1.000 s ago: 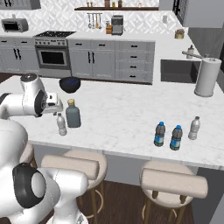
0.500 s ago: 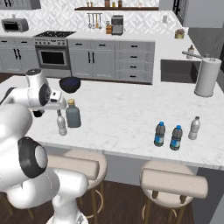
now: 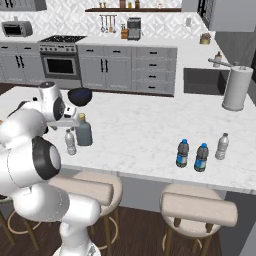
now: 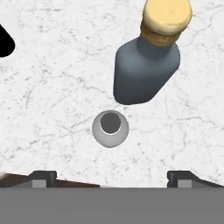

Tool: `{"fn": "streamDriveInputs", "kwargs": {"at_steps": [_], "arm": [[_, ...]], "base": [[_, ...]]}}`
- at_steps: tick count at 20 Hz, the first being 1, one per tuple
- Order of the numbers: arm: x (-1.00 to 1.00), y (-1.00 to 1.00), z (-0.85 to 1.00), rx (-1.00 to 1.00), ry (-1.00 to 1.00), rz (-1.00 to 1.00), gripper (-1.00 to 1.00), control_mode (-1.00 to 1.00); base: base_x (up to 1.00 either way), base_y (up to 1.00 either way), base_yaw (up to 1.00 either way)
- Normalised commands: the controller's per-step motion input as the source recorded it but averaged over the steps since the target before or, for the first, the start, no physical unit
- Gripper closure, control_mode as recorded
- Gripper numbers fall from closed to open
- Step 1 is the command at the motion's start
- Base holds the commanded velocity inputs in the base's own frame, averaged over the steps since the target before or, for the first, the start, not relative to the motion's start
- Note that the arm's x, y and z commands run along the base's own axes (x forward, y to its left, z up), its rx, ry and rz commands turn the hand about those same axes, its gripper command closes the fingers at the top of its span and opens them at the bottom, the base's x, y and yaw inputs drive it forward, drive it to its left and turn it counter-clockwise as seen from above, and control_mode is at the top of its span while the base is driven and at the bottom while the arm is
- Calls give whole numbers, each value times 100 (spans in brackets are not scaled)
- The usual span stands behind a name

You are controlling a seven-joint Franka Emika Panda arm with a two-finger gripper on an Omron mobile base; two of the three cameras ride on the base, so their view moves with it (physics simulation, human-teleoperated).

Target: Move the plastic bottles in the middle to the plastics group, and the glass bottles in the middle to the glass group.

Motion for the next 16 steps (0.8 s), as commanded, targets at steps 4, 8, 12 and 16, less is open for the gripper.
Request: {"fn": "streamDriveInputs", "kwargs": {"at_steps": [4, 8, 12, 16], "arm": [[1, 0, -13, 1, 0, 0, -100, -100], [0, 0, -39, 0, 0, 0, -100, -100], [0, 0, -27, 0, 0, 0, -100, -100], [8, 0, -18, 0, 0, 0, -100, -100]], "base": [[0, 0, 0], [0, 0, 0], [0, 0, 0], [0, 0, 0]]}}
